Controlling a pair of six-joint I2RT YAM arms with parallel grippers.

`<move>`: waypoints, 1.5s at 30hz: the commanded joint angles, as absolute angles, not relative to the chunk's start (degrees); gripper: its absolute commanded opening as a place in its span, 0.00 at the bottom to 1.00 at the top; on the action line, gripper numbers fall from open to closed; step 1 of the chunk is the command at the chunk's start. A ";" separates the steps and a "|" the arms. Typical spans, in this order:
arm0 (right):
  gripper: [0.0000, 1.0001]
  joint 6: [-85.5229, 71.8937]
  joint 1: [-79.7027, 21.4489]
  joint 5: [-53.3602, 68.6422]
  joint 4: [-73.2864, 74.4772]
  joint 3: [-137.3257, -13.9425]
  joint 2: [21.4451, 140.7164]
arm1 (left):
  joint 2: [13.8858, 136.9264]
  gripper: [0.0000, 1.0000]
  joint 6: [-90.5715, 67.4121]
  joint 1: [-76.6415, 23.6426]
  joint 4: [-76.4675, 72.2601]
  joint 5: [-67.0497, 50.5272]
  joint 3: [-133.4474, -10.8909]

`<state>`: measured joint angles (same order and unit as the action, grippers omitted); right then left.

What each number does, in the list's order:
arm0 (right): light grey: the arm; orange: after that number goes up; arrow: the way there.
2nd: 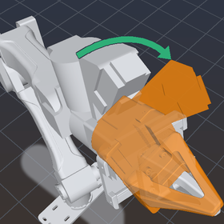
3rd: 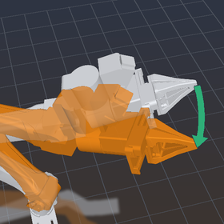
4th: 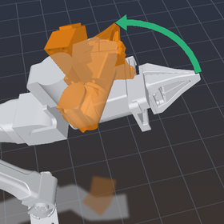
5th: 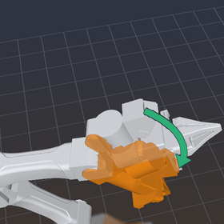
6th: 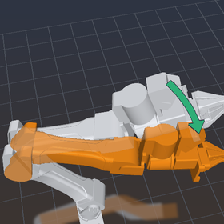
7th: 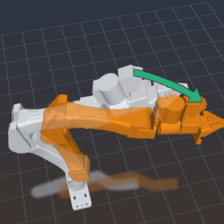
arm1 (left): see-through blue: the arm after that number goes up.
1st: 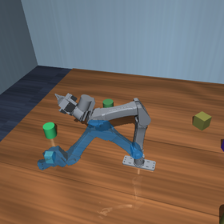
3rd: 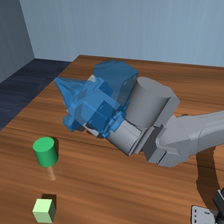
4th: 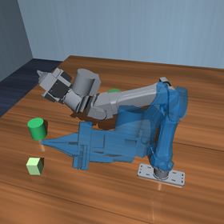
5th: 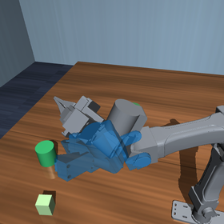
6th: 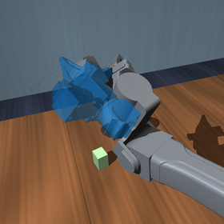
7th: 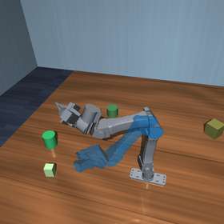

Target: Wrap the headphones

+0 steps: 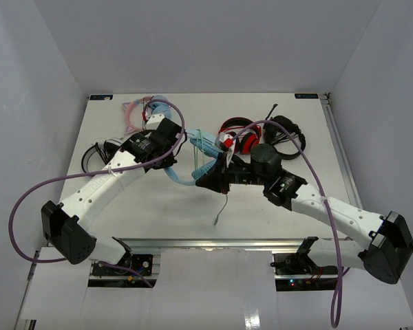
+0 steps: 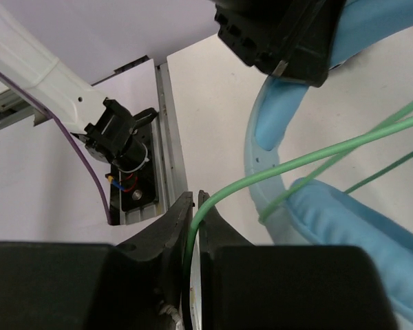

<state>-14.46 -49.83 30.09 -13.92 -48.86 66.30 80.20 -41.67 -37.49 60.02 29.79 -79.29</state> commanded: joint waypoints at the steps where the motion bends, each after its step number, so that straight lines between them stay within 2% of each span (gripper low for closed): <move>1: 0.16 -14.99 -54.03 34.07 -19.34 -50.34 67.61 | 77.67 0.00 -49.54 -34.57 53.16 30.44 -80.05; 7: 0.21 -14.55 -55.64 32.18 -21.48 -48.89 68.45 | 76.12 0.00 -50.51 -33.30 52.75 28.28 -79.93; 11: 0.17 -14.11 -56.70 31.43 -22.84 -46.91 69.14 | 74.43 0.00 -51.19 -31.33 52.12 25.12 -79.52; 14: 0.08 -14.15 -57.04 30.76 -25.39 -43.79 68.91 | 73.39 0.00 -51.15 -30.85 52.47 24.26 -79.89; 22: 0.08 -13.89 -57.13 27.88 -34.87 -35.63 68.02 | 71.55 0.00 -50.54 -29.89 54.57 24.08 -82.16; 31: 0.08 -13.27 -57.92 6.77 -36.49 -32.58 69.05 | 66.02 0.00 -50.72 -29.88 52.49 16.15 -78.88; 37: 0.08 -13.83 -59.46 -2.55 -38.09 -32.41 69.69 | 60.90 0.00 -52.80 -29.88 47.88 9.78 -74.43; 45: 0.08 -16.99 -60.12 -17.30 -48.25 -29.66 71.09 | 56.29 0.00 -56.42 -29.88 44.79 2.11 -68.69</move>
<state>-14.94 -60.11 -6.03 -40.72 -31.95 70.01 60.76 -51.70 -30.09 52.54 9.53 -69.88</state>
